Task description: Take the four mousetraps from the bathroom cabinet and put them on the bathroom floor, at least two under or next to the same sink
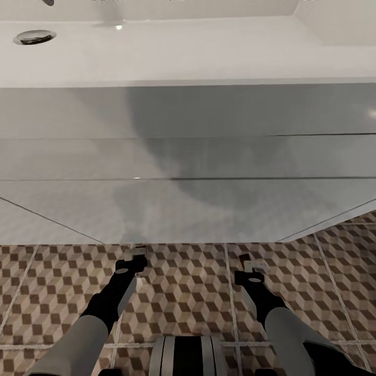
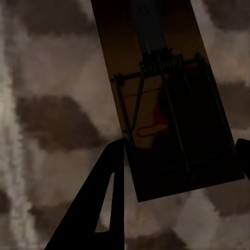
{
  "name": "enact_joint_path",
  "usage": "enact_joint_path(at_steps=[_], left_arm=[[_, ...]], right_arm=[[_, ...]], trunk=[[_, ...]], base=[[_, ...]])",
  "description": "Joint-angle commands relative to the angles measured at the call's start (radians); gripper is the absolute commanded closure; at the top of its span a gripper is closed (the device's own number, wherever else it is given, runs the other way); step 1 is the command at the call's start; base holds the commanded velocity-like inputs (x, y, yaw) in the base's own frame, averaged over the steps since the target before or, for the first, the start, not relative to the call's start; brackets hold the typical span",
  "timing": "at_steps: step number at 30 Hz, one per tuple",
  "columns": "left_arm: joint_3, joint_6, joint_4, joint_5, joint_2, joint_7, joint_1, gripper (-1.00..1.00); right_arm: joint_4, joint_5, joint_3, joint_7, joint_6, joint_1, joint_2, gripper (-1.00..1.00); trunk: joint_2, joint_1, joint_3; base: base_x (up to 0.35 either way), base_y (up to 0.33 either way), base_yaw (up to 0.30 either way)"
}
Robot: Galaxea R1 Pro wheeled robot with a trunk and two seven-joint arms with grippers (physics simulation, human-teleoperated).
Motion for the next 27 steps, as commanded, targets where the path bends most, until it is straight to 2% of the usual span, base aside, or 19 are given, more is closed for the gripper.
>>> enact_joint_path(at_steps=[1, 9, 27], left_arm=[[-0.006, 0.005, -0.002, 0.004, 0.001, 0.008, 0.0, 1.0], [-0.01, 0.004, -0.002, 0.004, 0.001, 0.008, -0.001, 1.0], [-0.01, 0.004, 0.006, 0.003, 0.001, 0.007, 0.0, 1.0]], right_arm=[[-0.002, 0.009, -0.004, -0.002, 0.007, 0.0, 0.001, 1.0], [-0.002, 0.009, -0.004, -0.002, 0.007, 0.0, 0.001, 1.0], [-0.002, 0.009, -0.005, -0.002, 0.002, 0.0, 0.0, 1.0]], trunk=[[0.0, 0.0, -0.001], [0.0, 0.0, -0.001], [0.0, 0.0, -0.001]], base=[[0.18, 0.0, 0.0], [0.179, 0.0, 0.0], [0.013, 0.0, 0.0]])
